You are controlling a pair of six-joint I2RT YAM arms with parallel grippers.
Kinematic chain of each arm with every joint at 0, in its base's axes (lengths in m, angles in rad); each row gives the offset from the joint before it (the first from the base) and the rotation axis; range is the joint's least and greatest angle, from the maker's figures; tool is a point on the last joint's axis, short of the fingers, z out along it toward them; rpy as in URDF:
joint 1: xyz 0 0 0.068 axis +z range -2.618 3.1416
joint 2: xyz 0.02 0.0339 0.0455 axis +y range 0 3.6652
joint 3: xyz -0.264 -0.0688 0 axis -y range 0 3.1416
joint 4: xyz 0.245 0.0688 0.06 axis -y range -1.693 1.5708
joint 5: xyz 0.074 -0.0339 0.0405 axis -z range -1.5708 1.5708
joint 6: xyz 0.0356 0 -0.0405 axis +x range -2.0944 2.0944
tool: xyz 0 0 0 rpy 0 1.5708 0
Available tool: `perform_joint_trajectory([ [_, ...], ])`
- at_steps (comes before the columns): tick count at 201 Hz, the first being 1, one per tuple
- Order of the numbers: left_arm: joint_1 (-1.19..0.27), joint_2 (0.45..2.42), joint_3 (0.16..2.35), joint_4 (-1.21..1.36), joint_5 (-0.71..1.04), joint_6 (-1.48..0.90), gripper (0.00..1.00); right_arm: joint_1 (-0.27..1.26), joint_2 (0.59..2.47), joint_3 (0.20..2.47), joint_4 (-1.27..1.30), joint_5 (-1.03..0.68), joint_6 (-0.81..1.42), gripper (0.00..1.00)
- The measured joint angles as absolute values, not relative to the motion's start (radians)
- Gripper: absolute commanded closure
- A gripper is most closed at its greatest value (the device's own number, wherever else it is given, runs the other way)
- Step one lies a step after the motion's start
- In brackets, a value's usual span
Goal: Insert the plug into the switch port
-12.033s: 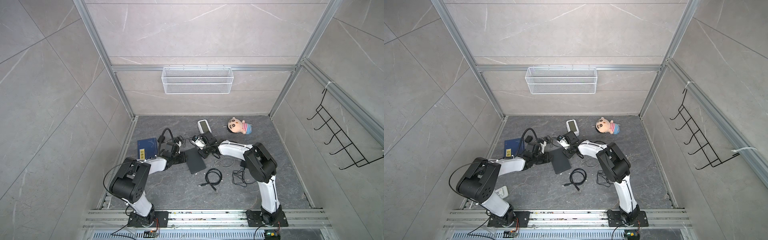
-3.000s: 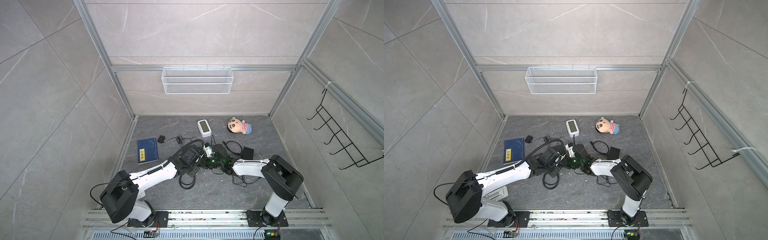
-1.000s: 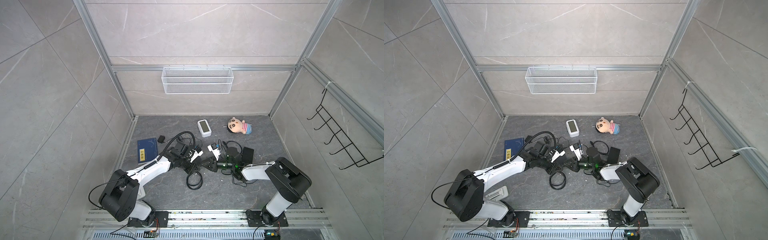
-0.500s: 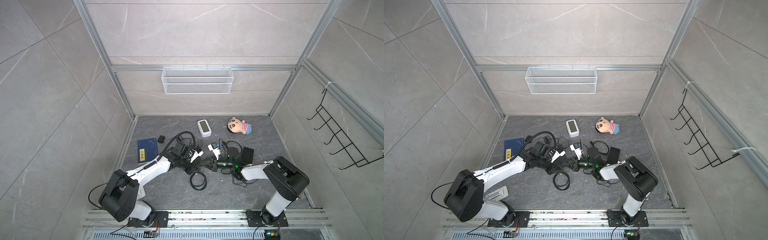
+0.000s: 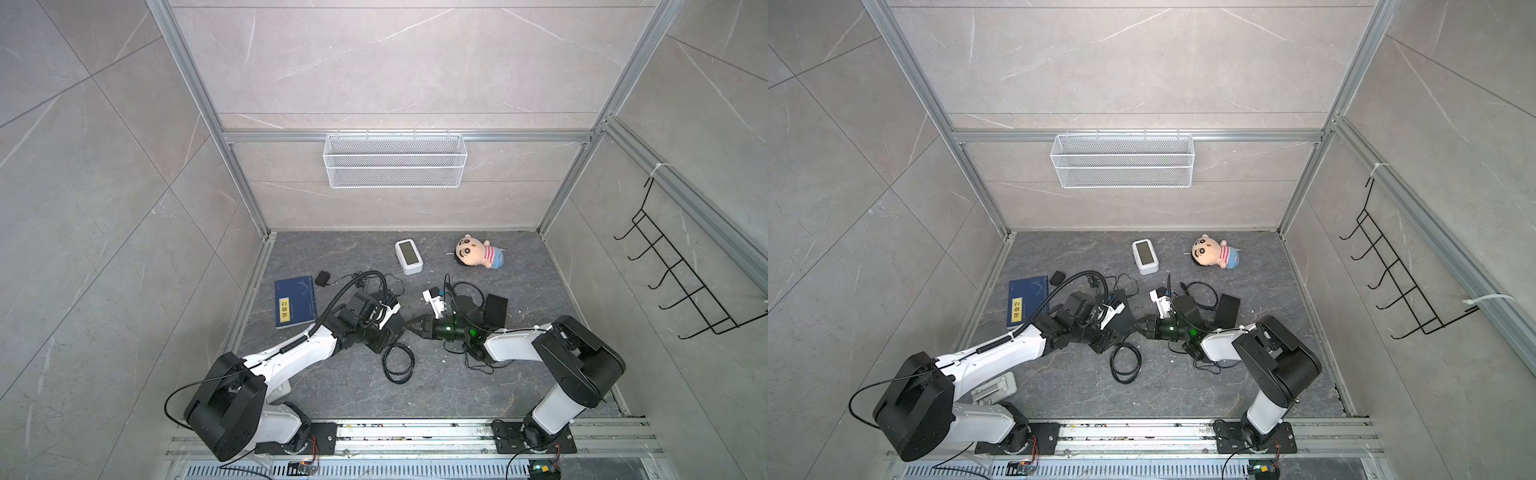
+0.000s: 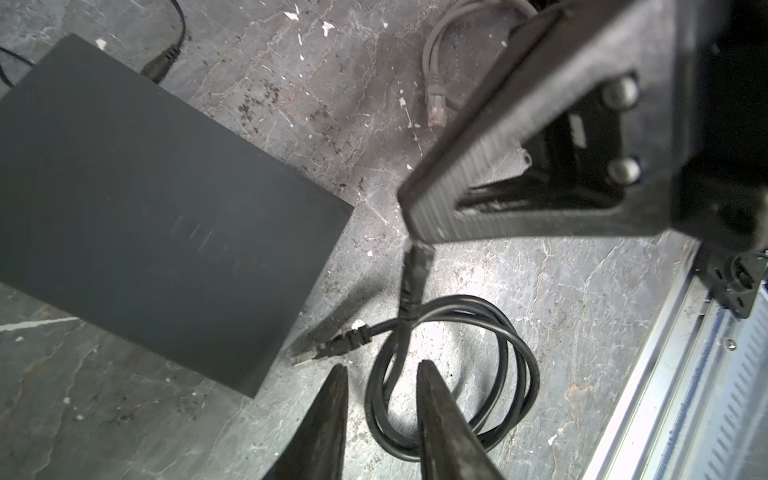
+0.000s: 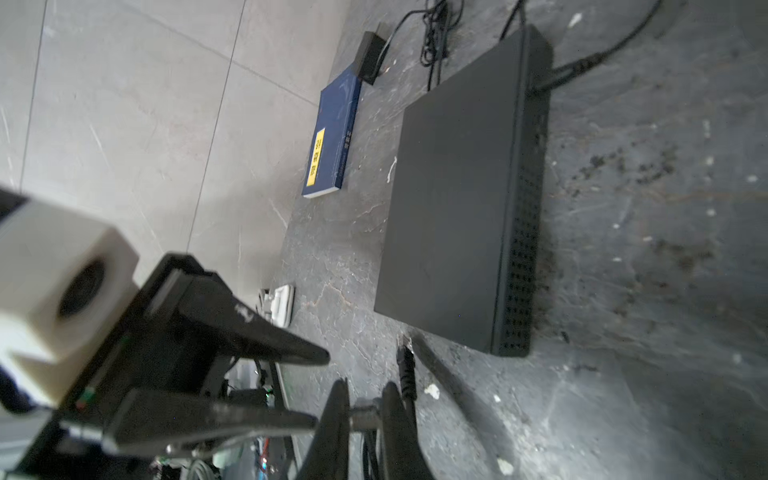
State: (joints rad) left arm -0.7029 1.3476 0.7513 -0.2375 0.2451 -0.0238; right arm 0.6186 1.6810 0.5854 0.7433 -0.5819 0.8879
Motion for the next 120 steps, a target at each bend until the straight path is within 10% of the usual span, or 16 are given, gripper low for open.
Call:
perform_joint_trajectory([
  [120,-0.789,1.433,0.739,-0.176,0.086,-0.038,0.74,0.654,1.695,0.620,0.644,-0.500,1.080,1.00],
])
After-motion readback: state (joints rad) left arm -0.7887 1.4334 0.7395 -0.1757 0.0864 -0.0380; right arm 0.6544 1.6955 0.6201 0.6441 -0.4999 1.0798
